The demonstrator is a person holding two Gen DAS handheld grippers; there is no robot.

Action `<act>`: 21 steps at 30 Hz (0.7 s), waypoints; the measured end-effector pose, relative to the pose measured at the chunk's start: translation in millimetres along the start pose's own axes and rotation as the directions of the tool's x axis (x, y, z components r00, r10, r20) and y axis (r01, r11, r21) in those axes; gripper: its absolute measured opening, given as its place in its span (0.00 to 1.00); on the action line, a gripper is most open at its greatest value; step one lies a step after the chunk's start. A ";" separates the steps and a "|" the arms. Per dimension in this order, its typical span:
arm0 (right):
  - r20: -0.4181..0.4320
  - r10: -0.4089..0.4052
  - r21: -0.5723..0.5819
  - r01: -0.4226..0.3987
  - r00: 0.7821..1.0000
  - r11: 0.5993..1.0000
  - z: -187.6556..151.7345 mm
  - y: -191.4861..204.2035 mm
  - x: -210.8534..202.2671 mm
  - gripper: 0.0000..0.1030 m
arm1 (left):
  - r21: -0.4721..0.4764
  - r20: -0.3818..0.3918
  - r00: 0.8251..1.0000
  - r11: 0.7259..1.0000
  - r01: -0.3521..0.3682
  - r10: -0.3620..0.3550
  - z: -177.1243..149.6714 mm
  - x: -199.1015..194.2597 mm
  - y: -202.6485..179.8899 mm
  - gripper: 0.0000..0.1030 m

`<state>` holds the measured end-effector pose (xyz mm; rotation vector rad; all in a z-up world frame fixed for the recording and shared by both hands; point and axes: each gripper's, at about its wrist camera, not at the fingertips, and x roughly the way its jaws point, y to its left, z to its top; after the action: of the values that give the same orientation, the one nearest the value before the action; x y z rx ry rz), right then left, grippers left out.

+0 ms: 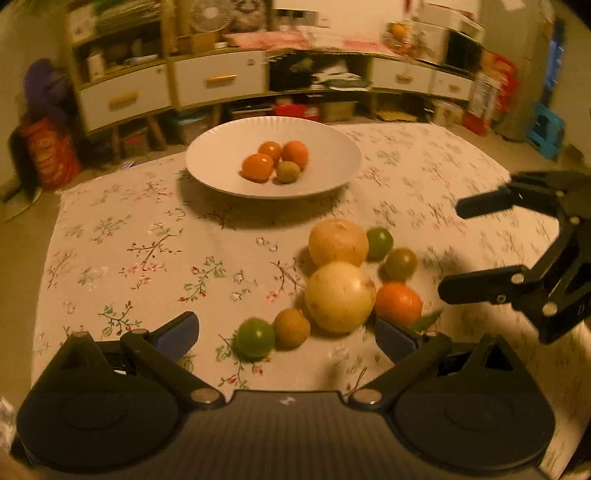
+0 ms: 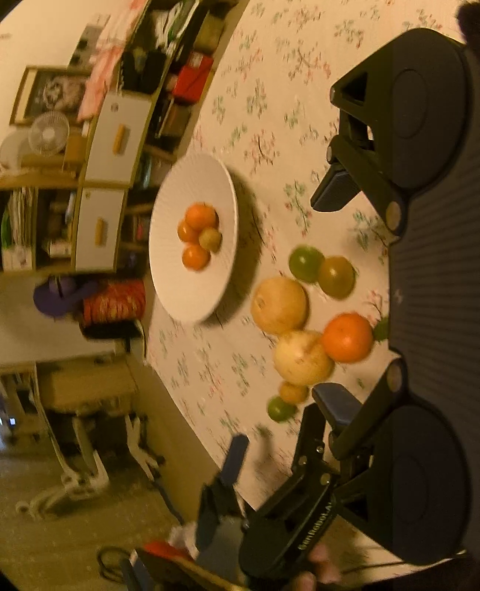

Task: Organize fruits
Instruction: 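Move both open tools back from the plate to the fruit cluster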

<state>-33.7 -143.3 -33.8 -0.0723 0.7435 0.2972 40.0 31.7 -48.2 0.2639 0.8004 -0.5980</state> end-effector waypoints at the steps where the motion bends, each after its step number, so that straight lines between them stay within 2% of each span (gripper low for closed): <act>1: -0.002 0.012 -0.002 -0.012 1.000 1.000 -1.5 0.0 0.3 0.95 | 0.014 0.004 1.000 1.000 0.007 -0.007 -3.2 -0.3 1.0 1.00; 5: -0.011 0.050 -0.004 -0.050 0.999 0.999 -5.2 -0.9 1.6 0.93 | 0.038 0.006 0.999 0.998 0.043 -0.043 -12.0 1.9 7.8 0.97; 8: -0.024 0.080 -0.005 -0.080 0.997 0.997 -6.3 1.3 3.1 0.87 | 0.037 -0.025 0.999 0.998 0.045 -0.044 -13.8 8.8 12.5 0.88; 10: -0.037 0.097 -0.006 -0.098 0.995 0.995 -7.3 3.8 5.2 0.81 | 0.025 -0.042 0.998 0.998 0.056 -0.054 -14.4 12.8 17.0 0.78; 14: -0.064 0.122 -0.019 -0.124 0.990 0.992 -10.2 7.6 9.5 0.71 | 0.017 -0.051 0.996 0.997 0.079 -0.078 -14.5 13.8 22.0 0.70; 21: -0.100 0.116 -0.033 -0.120 0.988 0.992 -12.0 12.9 16.7 0.64 | -0.011 -0.060 0.994 0.996 0.086 -0.086 -9.9 17.7 30.8 0.57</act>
<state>-33.8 -129.0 -53.4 -0.0799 0.8411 0.4235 62.1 53.8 -68.0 0.2412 0.8759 -0.6696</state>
